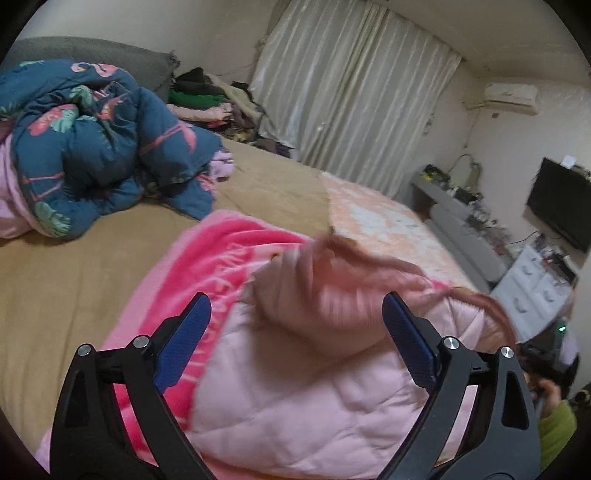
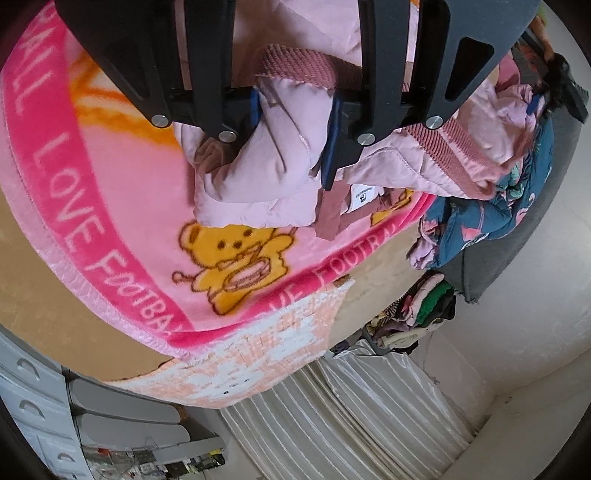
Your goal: Fold large clothes
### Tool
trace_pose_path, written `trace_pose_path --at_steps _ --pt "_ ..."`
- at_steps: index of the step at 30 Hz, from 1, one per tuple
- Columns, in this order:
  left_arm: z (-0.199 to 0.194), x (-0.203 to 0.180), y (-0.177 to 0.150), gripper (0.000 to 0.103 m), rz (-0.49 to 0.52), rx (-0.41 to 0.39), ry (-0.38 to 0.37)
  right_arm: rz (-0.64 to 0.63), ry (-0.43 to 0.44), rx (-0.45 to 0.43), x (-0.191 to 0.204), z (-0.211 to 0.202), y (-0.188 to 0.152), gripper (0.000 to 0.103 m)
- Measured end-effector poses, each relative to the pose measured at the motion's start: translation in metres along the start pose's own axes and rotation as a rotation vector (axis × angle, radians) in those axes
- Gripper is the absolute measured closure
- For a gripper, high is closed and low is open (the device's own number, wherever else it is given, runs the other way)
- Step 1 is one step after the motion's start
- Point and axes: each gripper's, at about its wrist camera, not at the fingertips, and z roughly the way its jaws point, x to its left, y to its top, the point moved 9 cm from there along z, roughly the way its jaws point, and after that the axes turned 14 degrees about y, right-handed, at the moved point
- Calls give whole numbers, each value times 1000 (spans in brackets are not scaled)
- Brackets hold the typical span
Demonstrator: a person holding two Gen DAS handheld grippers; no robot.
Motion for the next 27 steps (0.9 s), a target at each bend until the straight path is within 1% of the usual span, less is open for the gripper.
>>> trace_pose_path --at_steps 1,3,4,5,6,7,8,9,13,15,16,19,21,24,25,26,27 --pt "7 5 -6 16 5 10 22 12 7 3 -1 2 0 72" --pt "23 12 -19 15 14 39 56 30 25 5 -1 3 1 65" --pt "33 16 -28 15 21 59 72 46 50 4 0 2 1 63" --pt "37 20 -34 15 23 70 80 61 79 2 1 1 1 55" --pt "45 25 -44 14 26 87 91 75 106 -2 3 -1 2 42" --pt "53 28 -54 12 30 107 96 92 144 -9 7 -5 2 31" --pt "59 33 -61 11 32 120 95 102 167 -26 11 -10 3 13" --pt "64 34 -68 10 38 134 92 89 159 -46 14 -17 4 7" --pt "76 38 -88 9 65 171 71 -8 123 -76 25 -41 2 5" --pt "81 37 -97 9 80 190 50 -69 61 -86 22 -51 -5 4" --pt "83 36 -102 9 91 199 38 -109 17 -83 18 -55 -12 4" --pt "85 27 -113 9 116 222 6 -200 -90 -36 3 -55 -37 4" --pt "87 20 -119 9 140 233 -24 -260 -151 21 -6 -48 -58 4" --pt "86 13 -124 10 190 222 -9 -322 -181 75 -15 -35 -82 4" --pt "86 11 -125 12 208 215 -2 -335 -177 79 -16 -30 -87 4" --pt "85 9 -125 16 219 210 -2 -349 -174 86 -15 -26 -93 11" --pt "84 7 -127 25 229 208 -5 -364 -175 90 -15 -23 -97 43"
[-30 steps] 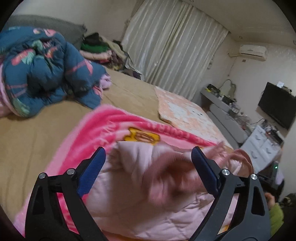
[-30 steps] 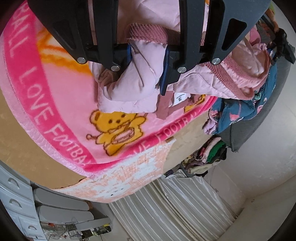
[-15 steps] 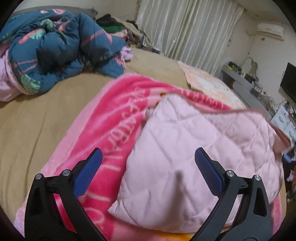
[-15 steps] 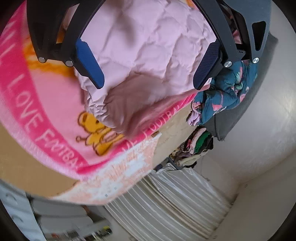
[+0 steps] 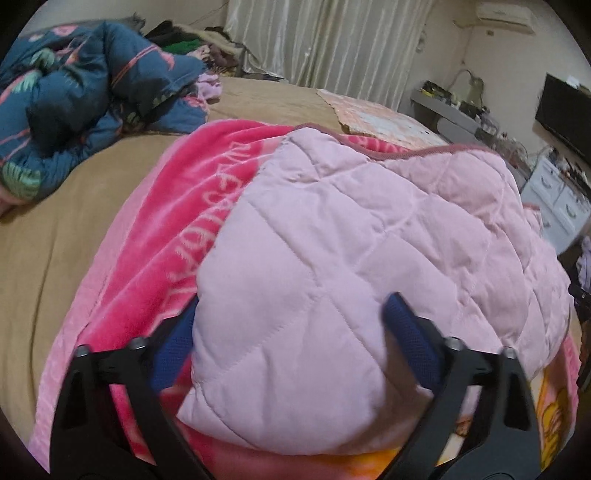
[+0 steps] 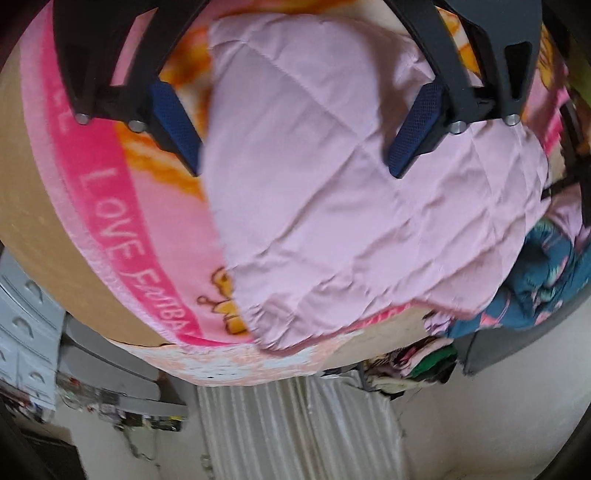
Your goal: Fold large clothes
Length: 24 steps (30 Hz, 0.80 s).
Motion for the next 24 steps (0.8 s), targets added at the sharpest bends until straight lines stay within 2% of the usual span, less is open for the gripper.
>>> trace_pose_path --at_steps 1,3,4,6,9,12,14,17,20,24 --pt "-2 -3 -1 39 14 -10 8 -30 -47 8 1 5 -2 52" --pt "-3 -9 -1 58 51 -24 34 -46 -58 -4 5 8 1 75" --pt "-5 -11 1 70 68 -33 46 -51 -72 -29 7 6 8 79" --pt "-11 -14 9 83 80 -66 66 -45 -83 -63 9 2 20 87" --pt "-24 -14 33 86 68 -131 94 0 -74 -157 7 -9 50 88" --pt "-21 -19 51 87 54 -155 128 53 -82 -181 -3 -4 69 89" --pt "-13 -24 60 87 38 -155 153 104 -121 -171 -20 8 75 90" --pt "10 -27 62 87 9 -105 191 158 -136 -122 -40 29 68 90" --pt "35 -26 58 84 -3 -55 210 148 -167 -61 -51 50 51 90" --pt "49 -25 53 79 4 -38 219 170 -168 -52 -59 61 39 89"
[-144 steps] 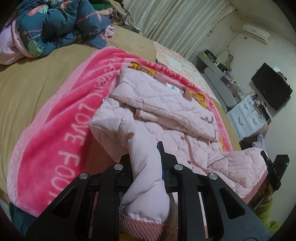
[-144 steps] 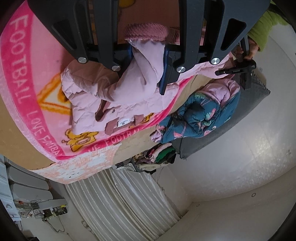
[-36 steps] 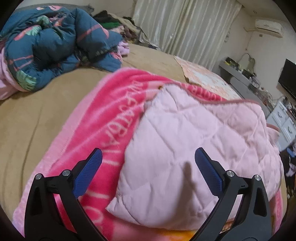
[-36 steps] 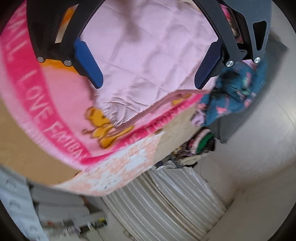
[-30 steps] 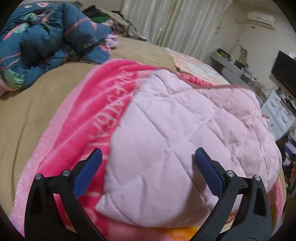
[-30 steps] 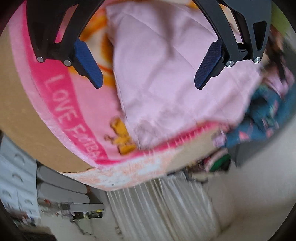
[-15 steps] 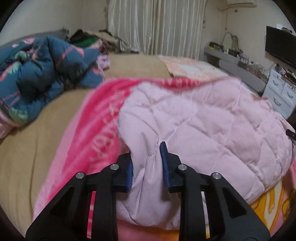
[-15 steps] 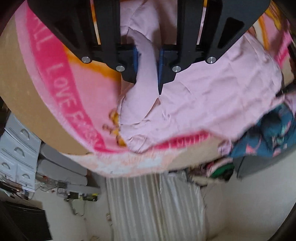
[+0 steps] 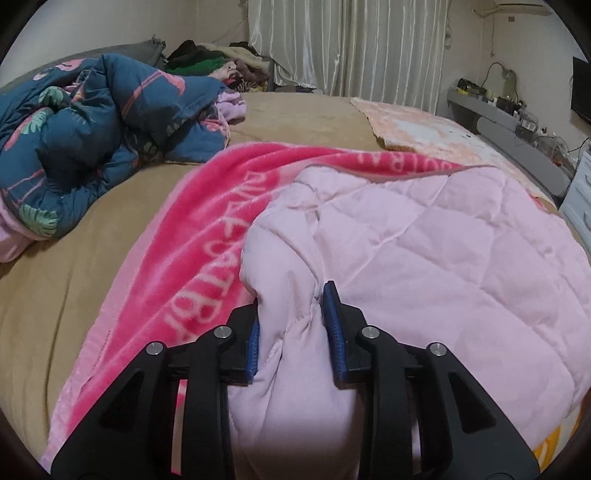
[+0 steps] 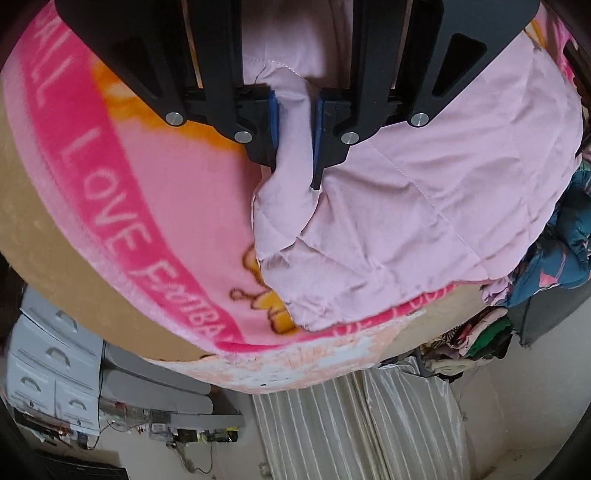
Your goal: Fold large clothes
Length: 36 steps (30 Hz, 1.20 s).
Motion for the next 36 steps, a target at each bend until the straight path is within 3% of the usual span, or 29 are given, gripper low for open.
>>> trace_pose_path --at_steps 13,14,16,18,20,24,27,30,36 --pt "-9 10 -10 67 -44 11 -18 5 -12 -11 1 -14 -9 80" --pt "-12 12 -11 66 -45 9 -18 6 -15 -18 1 -19 -10 76" --pt "-15 15 -11 55 -48 6 -17 15 -18 -29 0 -28 -10 57" --pt "-19 18 -12 42 -59 10 -25 34 -13 -54 0 -39 -10 28" --pt "-23 21 -12 41 -71 11 -36 57 28 -81 3 -52 -10 21" --pt "-34 24 -13 28 -75 7 -40 46 55 -114 14 -72 -5 9" --pt "-46 26 -13 14 -83 -3 -51 26 84 -134 28 -87 -3 5" --pt "-59 26 -13 9 -85 -19 -53 2 102 -151 41 -99 -2 4" --pt "-83 25 -17 9 -89 -31 -79 -33 137 -178 65 -122 -3 4"
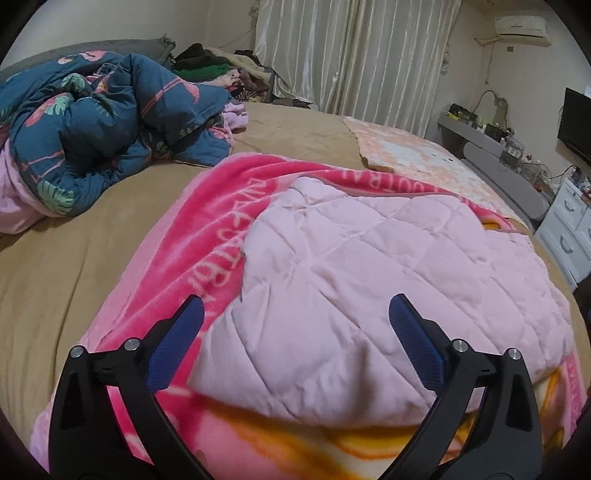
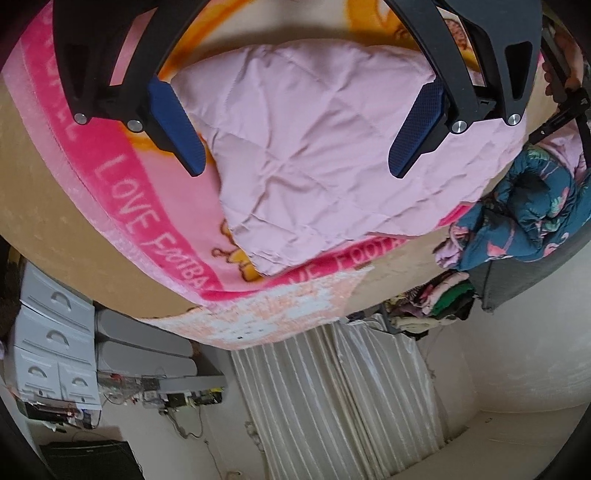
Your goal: Fold large clothes
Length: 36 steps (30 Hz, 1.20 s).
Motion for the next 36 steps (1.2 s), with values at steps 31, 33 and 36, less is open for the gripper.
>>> trace_pose_path --at_steps 31,33,36 --pt "25 20 -72 9 -346 289 -211 384 41 131 -19 24 -108 4" --pt "33 19 -72 9 -417 316 -256 440 69 124 -22 35 -107 4" --pt "49 16 -70 9 -469 342 -276 496 101 117 -25 50 -102 4"
